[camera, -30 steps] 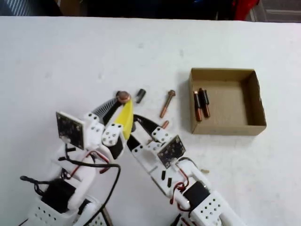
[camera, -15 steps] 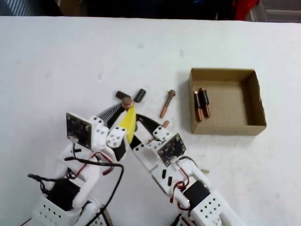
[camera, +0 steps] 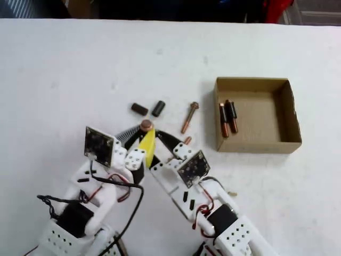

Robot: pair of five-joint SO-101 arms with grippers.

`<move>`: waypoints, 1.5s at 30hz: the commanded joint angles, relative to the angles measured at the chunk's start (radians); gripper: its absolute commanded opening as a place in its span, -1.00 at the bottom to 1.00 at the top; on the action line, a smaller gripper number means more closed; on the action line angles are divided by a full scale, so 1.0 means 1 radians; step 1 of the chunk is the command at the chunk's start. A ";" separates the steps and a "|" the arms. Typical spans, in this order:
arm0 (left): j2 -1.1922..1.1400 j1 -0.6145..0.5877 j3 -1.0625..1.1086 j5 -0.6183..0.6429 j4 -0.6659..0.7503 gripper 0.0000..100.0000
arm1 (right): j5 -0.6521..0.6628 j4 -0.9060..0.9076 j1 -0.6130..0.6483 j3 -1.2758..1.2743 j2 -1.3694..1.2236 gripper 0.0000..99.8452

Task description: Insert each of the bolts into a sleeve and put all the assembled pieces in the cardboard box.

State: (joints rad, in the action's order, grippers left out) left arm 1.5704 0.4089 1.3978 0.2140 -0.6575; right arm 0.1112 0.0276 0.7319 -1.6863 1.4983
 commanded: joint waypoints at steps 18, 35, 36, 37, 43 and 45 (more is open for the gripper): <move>-0.001 -0.070 0.002 -0.003 0.157 -0.43 | -0.006 -0.021 -0.018 -0.009 0.018 -0.97; 0.012 -0.383 -0.109 -0.018 0.121 -0.88 | 0.000 0.025 -0.019 -0.009 0.018 -0.97; 0.025 -0.407 -0.107 -0.043 0.104 -0.97 | 0.002 0.033 -0.019 -0.009 0.018 -0.97; 0.041 -0.426 -0.104 -0.068 0.086 -0.96 | 0.002 0.039 -0.019 -0.009 0.018 -0.97; 0.209 -0.450 -0.104 -0.095 -0.114 -0.88 | 0.002 0.065 -0.074 -0.009 0.018 -0.97; 0.268 -0.450 -0.112 -0.095 -0.195 -0.94 | 0.002 0.065 -0.127 -0.008 0.018 -0.97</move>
State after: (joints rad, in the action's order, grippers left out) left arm 1.7637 -0.0330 1.3395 0.1266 -0.7495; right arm 0.1112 0.0936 0.6874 -1.6863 1.5014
